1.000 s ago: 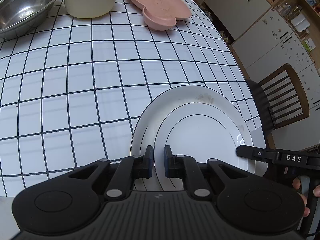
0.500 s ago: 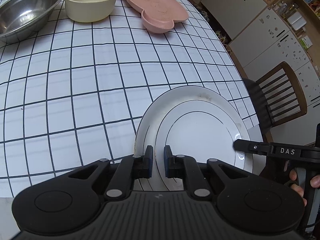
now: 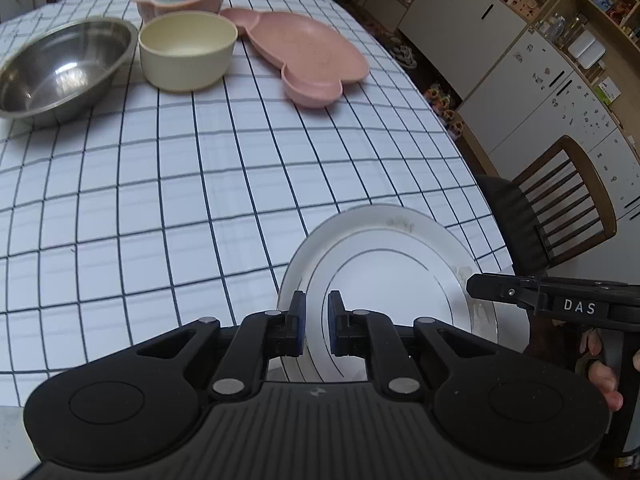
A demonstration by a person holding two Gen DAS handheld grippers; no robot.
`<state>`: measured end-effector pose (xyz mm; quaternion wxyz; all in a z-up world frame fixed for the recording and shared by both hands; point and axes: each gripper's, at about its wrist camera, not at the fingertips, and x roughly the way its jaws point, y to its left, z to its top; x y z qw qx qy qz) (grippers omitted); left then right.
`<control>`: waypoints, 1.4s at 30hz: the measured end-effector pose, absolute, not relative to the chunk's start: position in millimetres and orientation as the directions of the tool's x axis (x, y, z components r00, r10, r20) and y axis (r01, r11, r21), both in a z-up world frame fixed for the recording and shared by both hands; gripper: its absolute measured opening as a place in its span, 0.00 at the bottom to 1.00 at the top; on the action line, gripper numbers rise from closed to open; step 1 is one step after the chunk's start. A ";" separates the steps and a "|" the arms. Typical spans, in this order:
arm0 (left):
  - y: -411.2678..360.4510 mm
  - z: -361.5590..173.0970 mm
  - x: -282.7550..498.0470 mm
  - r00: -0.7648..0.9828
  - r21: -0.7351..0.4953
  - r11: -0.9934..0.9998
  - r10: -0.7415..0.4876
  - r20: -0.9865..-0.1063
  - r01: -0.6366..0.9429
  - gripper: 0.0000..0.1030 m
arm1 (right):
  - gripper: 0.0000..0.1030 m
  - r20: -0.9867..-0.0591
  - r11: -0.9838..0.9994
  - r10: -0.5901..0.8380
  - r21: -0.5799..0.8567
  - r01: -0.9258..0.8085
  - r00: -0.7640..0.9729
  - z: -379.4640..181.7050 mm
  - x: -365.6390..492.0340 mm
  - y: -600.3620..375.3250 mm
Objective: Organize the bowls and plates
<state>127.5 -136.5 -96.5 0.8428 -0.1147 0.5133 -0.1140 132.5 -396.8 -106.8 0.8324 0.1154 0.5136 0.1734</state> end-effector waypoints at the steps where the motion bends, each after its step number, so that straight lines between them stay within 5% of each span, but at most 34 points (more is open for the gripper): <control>1: -136.4 -92.9 127.4 0.457 -0.304 0.950 -0.304 -0.836 0.076 0.10 | 0.24 -0.811 0.913 0.408 0.358 -0.197 0.420 -101.5 132.5 -391.4; 20: -135.6 -30.6 139.8 0.640 -0.177 0.984 -0.149 -0.753 0.021 0.12 | 0.48 -0.707 0.853 0.490 0.268 -0.448 0.510 -40.0 161.2 -346.1; 22: -136.2 -26.3 143.2 0.650 -0.170 0.985 -0.137 -0.748 0.012 0.15 | 0.54 -0.698 0.850 0.494 0.262 -0.457 0.518 -36.1 165.8 -344.6; 27: -138.5 -16.7 149.2 0.688 -0.159 0.987 -0.099 -0.719 -0.024 0.54 | 0.62 -0.676 0.840 0.510 0.258 -0.476 0.533 -27.3 176.2 -341.8; 42: -148.6 -1.5 190.5 0.721 -0.110 0.991 -0.019 -0.693 -0.079 0.55 | 0.94 -0.600 0.837 0.506 0.170 -0.520 0.619 -5.5 216.6 -337.6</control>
